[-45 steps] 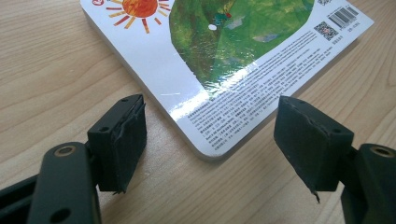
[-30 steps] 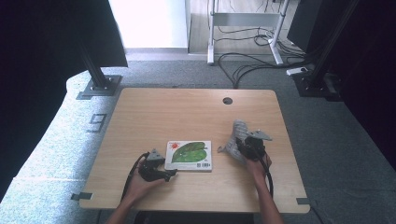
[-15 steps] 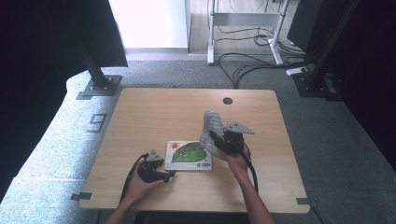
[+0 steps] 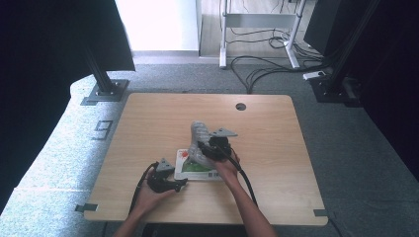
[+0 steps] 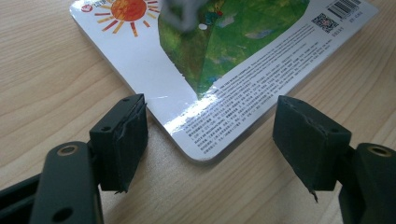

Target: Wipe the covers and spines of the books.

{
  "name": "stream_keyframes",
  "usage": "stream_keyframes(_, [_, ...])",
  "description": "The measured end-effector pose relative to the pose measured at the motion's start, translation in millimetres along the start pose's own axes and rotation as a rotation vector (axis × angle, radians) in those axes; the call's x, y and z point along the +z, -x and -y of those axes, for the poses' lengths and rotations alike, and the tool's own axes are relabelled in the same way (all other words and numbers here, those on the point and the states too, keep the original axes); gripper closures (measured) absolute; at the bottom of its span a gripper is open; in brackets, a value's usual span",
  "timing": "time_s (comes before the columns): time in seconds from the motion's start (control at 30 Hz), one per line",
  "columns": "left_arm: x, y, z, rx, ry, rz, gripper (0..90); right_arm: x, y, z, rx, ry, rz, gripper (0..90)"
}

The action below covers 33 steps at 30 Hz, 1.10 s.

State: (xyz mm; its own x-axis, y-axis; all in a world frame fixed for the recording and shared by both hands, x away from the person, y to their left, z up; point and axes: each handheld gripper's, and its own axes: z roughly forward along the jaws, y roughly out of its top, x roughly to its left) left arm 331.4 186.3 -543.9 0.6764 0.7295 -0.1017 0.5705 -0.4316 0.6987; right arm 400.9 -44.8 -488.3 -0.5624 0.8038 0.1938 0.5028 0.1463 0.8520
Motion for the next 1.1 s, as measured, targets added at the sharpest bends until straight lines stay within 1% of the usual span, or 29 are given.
stream_keyframes(0.07, [0.4,-0.4,0.0,-0.003,0.004,-0.002,27.1,11.7,-6.8,1.3,-0.012,-0.017,-0.008,65.0])
stream_keyframes(0.27, [1.3,-0.6,-0.4,-0.006,0.010,-0.004,27.6,29.6,-19.9,6.3,-0.031,-0.050,-0.022,64.5])
stream_keyframes(0.4, [1.5,-0.4,-0.5,-0.004,0.009,-0.008,27.6,46.0,-29.4,16.2,-0.064,-0.100,-0.025,63.7])
stream_keyframes(0.47, [1.7,-0.2,-0.3,-0.004,0.011,-0.009,27.6,53.0,-33.7,21.4,-0.073,-0.130,-0.028,63.3])
stream_keyframes(0.53, [1.8,-0.1,-0.3,-0.003,0.012,-0.010,27.6,57.5,-38.5,24.3,-0.117,-0.146,-0.011,62.9])
stream_keyframes(0.57, [1.7,-0.1,-0.3,-0.004,0.011,-0.009,27.6,58.5,-40.5,24.4,-0.133,-0.145,-0.005,62.7])
stream_keyframes(0.6, [1.8,0.0,-0.2,-0.003,0.011,-0.010,27.6,58.9,-41.7,24.1,-0.136,-0.148,-0.008,62.6])
stream_keyframes(0.73, [1.8,0.9,-0.1,-0.001,0.010,-0.014,27.5,61.5,-45.0,24.2,-0.129,-0.144,-0.017,62.5])
stream_keyframes(0.77, [1.8,0.9,-0.1,-0.001,0.010,-0.014,27.4,61.9,-45.4,24.8,-0.139,-0.143,-0.015,62.5])
stream_keyframes(0.83, [1.8,0.8,-0.2,-0.001,0.009,-0.010,26.8,61.8,-45.2,24.8,-0.142,-0.143,-0.014,62.5])
stream_keyframes(0.87, [1.8,0.6,-0.2,-0.003,0.010,-0.009,26.8,61.2,-44.8,24.4,-0.133,-0.144,-0.014,62.5])
stream_keyframes(1.0, [1.5,0.0,-0.4,-0.006,0.009,-0.005,26.8,55.7,-38.3,22.4,-0.128,-0.139,0.013,62.4])
stream_keyframes(1.1, [1.1,-1.3,-0.5,-0.013,0.010,0.004,26.8,49.0,-28.9,25.1,-0.131,-0.142,0.034,62.4])
